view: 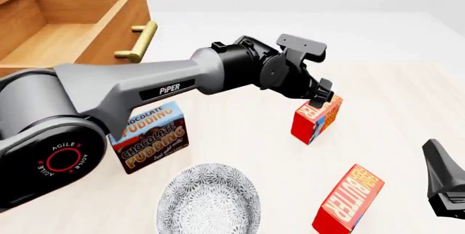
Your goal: Put the butter at the front in the top drawer of the cabinet and close it.
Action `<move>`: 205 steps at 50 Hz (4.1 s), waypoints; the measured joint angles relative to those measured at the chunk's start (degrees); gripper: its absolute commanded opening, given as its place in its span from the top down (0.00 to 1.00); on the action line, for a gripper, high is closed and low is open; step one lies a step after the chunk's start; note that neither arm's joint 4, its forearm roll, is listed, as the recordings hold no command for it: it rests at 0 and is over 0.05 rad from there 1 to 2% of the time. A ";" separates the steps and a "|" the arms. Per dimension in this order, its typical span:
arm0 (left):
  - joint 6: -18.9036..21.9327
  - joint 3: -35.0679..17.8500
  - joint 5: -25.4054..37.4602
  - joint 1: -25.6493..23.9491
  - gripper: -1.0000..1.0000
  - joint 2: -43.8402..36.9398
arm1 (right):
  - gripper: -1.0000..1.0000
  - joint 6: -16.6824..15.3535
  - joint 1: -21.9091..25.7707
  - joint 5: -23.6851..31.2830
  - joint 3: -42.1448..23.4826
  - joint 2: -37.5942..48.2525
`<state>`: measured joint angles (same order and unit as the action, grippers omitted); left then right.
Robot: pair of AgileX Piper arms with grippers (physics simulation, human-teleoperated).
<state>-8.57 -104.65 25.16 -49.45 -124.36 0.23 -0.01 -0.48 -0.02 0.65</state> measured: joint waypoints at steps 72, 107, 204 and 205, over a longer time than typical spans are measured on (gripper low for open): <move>-4.10 -4.63 -2.38 -1.18 0.00 -12.73 | 0.00 0.00 0.00 0.00 0.00 0.00; -5.63 -7.89 -1.22 -1.19 1.00 -16.21 | 0.00 0.00 0.00 0.00 0.00 0.00; 0.69 13.62 21.13 7.88 1.00 31.37 | 0.00 0.00 0.00 0.00 0.00 0.00; 0.84 13.42 21.59 8.14 1.00 31.57 | 0.00 0.00 0.00 0.00 0.00 0.00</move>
<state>-7.73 -91.23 46.75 -41.31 -92.79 0.23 -0.01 -0.48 -0.02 0.65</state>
